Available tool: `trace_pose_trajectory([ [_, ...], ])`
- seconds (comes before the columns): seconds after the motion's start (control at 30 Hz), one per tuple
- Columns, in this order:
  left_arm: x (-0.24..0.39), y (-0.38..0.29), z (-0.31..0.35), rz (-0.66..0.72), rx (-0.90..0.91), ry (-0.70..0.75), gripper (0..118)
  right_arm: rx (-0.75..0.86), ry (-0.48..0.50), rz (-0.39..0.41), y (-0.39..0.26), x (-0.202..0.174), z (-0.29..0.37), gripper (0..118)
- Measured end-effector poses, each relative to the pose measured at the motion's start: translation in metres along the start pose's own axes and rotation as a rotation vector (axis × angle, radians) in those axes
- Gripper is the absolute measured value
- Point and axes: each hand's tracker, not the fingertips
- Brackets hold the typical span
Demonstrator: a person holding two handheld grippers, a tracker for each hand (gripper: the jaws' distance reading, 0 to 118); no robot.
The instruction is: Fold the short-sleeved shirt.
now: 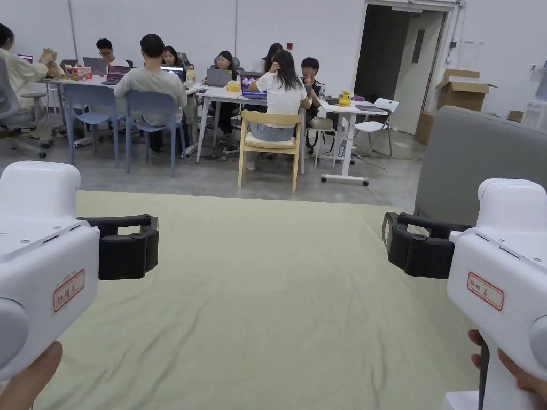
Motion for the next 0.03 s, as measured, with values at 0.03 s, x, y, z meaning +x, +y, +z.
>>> trace_pose_trajectory([
  [0.03, 0.0001, 0.0001, 0.0000, -0.001, -0.001, 0.000, 116, 0.002, 0.000, 0.006, -0.0004, -0.0007, 0.0002, 118],
])
